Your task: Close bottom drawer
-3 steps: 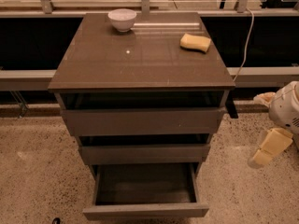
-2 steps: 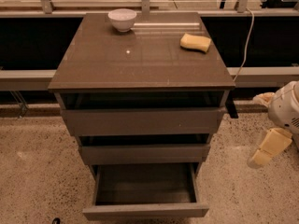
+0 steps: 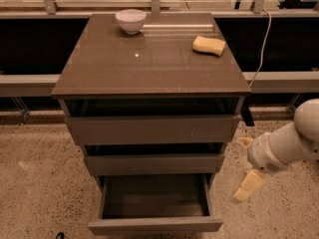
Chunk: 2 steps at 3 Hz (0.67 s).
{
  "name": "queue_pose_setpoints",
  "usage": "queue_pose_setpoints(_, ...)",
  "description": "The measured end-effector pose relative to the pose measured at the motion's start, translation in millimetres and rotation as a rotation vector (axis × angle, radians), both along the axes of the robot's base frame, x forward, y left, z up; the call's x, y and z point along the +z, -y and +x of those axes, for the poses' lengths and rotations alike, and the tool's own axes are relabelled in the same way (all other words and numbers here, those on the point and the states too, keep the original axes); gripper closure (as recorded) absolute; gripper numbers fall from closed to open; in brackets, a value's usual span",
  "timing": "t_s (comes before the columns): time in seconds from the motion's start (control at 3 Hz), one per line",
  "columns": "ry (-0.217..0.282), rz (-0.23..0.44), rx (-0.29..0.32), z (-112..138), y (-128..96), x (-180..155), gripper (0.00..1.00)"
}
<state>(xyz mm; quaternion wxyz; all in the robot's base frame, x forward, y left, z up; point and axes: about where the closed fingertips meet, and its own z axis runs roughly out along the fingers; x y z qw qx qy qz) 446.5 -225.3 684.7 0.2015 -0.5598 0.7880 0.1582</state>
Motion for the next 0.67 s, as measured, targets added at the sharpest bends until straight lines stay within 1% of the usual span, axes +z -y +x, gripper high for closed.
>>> queue_pose_setpoints(0.33,0.073,0.087,0.030,4.2,-7.4,-64.2,0.00)
queue_pose_setpoints(0.67,0.069,0.091,0.029,4.2,-7.2,-66.7,0.00)
